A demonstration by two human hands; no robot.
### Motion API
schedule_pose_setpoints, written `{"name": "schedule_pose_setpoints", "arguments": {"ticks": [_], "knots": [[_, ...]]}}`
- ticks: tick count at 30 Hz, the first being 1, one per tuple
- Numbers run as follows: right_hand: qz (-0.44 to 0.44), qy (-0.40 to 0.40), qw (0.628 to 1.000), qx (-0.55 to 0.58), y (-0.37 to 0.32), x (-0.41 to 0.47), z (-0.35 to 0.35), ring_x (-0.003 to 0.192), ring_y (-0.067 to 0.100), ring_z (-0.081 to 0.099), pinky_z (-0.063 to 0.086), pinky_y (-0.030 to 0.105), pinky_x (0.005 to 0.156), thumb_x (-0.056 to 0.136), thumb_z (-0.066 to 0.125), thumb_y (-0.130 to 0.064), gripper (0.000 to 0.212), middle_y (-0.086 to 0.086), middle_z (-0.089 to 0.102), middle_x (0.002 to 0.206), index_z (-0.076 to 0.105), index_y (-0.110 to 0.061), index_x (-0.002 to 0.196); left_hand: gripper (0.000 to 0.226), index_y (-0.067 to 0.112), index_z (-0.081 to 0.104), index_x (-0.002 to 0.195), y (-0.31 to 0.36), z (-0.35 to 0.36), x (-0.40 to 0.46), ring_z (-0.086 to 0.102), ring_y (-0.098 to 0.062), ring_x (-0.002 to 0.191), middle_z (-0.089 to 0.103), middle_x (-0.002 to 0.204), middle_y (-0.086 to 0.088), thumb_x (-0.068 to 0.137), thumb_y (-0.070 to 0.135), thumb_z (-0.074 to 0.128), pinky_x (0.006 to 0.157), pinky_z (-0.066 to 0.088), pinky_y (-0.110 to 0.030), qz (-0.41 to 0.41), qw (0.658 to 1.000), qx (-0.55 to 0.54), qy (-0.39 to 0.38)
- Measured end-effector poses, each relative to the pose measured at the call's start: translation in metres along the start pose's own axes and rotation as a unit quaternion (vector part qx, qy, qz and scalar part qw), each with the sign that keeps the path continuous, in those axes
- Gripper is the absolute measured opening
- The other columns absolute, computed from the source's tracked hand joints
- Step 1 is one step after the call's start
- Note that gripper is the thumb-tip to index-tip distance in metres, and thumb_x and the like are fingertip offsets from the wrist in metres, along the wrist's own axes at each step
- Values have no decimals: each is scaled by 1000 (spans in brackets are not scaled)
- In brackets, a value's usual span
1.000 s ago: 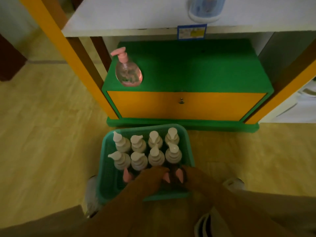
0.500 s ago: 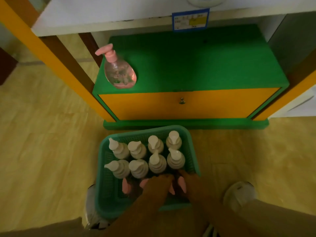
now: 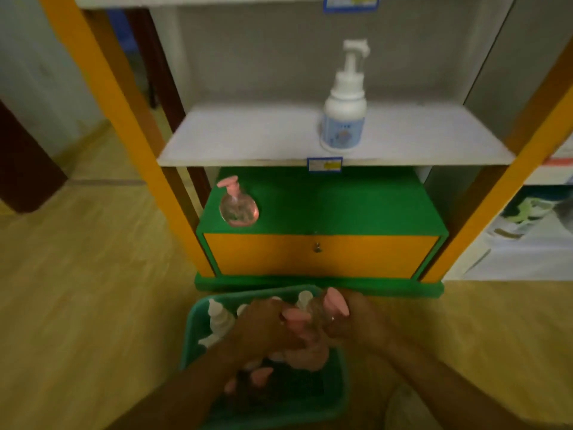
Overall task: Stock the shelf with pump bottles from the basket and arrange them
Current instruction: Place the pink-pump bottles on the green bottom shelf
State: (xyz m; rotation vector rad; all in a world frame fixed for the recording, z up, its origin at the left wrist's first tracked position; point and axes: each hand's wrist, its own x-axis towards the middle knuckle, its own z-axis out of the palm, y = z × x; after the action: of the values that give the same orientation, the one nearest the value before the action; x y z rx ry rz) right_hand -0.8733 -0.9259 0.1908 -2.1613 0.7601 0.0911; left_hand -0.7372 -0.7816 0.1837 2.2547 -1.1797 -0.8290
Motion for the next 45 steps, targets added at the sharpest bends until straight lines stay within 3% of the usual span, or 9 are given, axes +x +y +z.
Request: {"name": "schedule_pose_setpoints", "arguments": {"ticks": [4, 10, 22, 26, 29, 31, 35, 39, 45], "knots": [[-84, 70, 993, 53, -49, -2, -51, 92, 6, 62, 44, 13, 70, 79, 73, -36, 33, -15, 64, 96, 63, -30, 110, 16, 31, 68, 89, 25, -49, -9, 66, 6, 83, 72, 86, 17, 76, 25, 75, 72, 54, -16, 35, 982, -183, 42], [-150, 99, 977, 118, -89, 15, -74, 84, 3, 60, 48, 18, 76, 75, 77, -34, 25, -20, 62, 88, 54, -46, 79, 22, 16, 71, 99, 45, -81, -4, 68, 6, 71, 73, 74, 20, 79, 6, 69, 59, 51, -8, 52, 921, -346, 169], [-114, 65, 985, 112, -64, 93, -61, 102, 12, 62, 50, 27, 90, 82, 72, -25, 36, -7, 65, 108, 54, -30, 112, 18, 20, 70, 89, -3, -109, 22, 71, -3, 76, 76, 81, 12, 81, 6, 64, 62, 54, -11, 74, 916, -335, 208], [-87, 88, 986, 113, -60, 122, -60, 91, 8, 60, 41, 4, 61, 92, 59, -19, 16, -10, 59, 91, 54, -25, 106, 25, 18, 72, 98, -24, -102, 26, 72, -12, 79, 77, 88, -1, 74, 15, 67, 66, 57, -19, 83, 908, -360, 201], [-105, 118, 987, 42, -65, 144, -58, 73, 2, 53, 37, 6, 54, 90, 58, -13, 15, -12, 55, 78, 54, -23, 81, 21, 21, 74, 91, -40, -94, 33, 73, -15, 75, 77, 86, -6, 71, 20, 69, 61, 56, -21, 57, 890, -385, 237], [-111, 130, 985, 10, -67, 160, -54, 77, 7, 54, 38, 7, 58, 88, 61, -11, 5, -8, 57, 83, 61, -15, 90, 21, 25, 75, 92, -46, -90, 39, 73, -16, 80, 77, 89, -4, 75, 14, 68, 66, 57, -25, 52, 894, -386, 223], [-117, 122, 986, -12, -75, 191, -46, 88, 10, 57, 46, 16, 75, 82, 70, -13, 34, -4, 60, 100, 58, -12, 114, 25, 29, 73, 99, -54, -85, 49, 72, -13, 89, 76, 96, 1, 77, 18, 66, 72, 58, -25, 53, 906, -381, 176], [-104, 114, 987, 34, -73, 216, -39, 99, 15, 62, 52, 23, 81, 83, 69, -12, 36, 0, 64, 111, 55, -17, 116, 27, 27, 73, 99, -68, -81, 56, 71, -11, 91, 76, 96, 1, 78, 14, 65, 71, 56, -22, 40, 890, -411, 190], [-112, 94, 983, 112, -74, 223, -33, 78, -1, 54, 45, 6, 53, 91, 54, -6, 30, -12, 55, 93, 52, -18, 118, 25, 26, 72, 101, -81, -78, 60, 70, -9, 95, 75, 99, 7, 84, 11, 62, 74, 57, -22, 32, 901, -391, 183]]}}
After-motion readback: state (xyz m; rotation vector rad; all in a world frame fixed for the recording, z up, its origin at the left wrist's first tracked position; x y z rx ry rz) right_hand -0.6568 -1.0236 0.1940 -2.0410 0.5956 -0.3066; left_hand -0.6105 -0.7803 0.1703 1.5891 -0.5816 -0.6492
